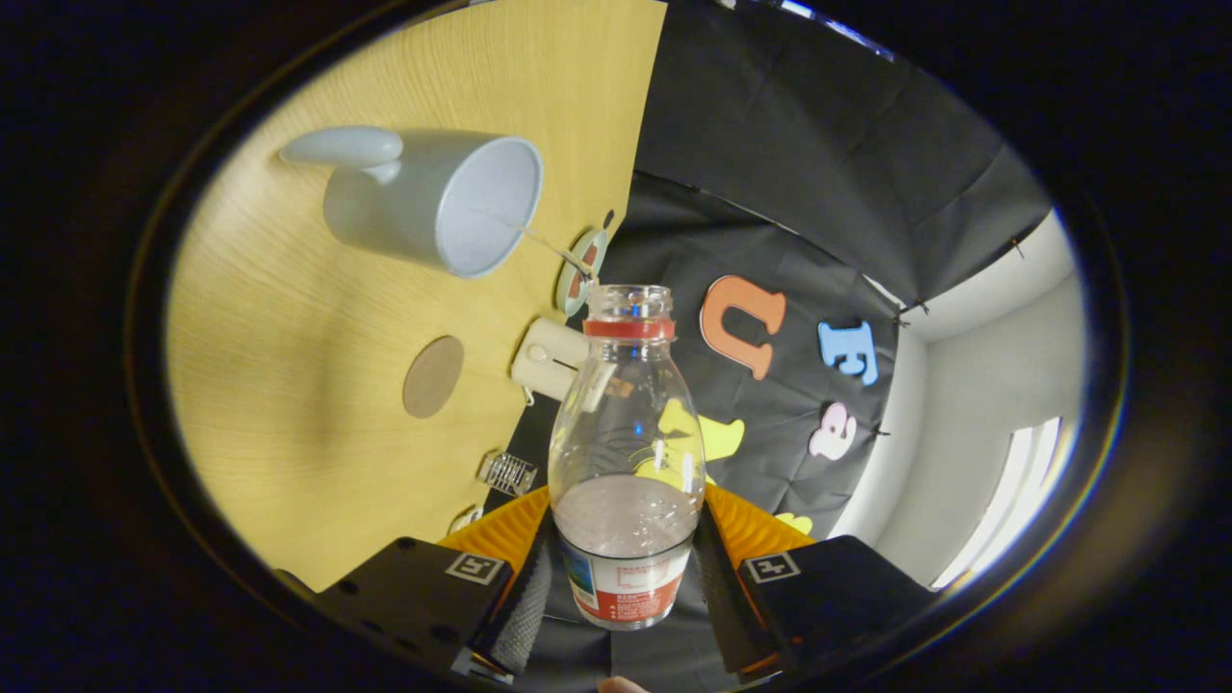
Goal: Take the bottle from table, then pour the juice into the cup, finally place the bottle on the coaster
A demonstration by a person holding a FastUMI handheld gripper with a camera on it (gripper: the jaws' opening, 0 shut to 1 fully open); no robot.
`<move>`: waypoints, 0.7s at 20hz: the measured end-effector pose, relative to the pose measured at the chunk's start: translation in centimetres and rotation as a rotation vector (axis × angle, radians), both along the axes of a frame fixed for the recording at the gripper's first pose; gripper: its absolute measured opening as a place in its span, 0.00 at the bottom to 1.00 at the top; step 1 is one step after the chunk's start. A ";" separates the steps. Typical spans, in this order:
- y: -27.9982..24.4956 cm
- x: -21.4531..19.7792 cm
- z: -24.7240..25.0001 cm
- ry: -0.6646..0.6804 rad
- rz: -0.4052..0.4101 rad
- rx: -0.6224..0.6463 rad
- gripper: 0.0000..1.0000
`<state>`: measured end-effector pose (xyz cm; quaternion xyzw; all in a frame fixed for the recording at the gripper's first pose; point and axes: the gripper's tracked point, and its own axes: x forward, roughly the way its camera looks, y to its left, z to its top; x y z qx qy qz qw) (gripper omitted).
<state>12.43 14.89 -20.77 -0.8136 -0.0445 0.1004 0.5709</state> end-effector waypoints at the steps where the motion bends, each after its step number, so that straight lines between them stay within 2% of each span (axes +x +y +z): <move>1: 0.0 -0.1 0.1 -0.002 0.001 -0.003 0.76; 14: 0.2 0.3 1.0 -0.019 0.014 -0.052 0.76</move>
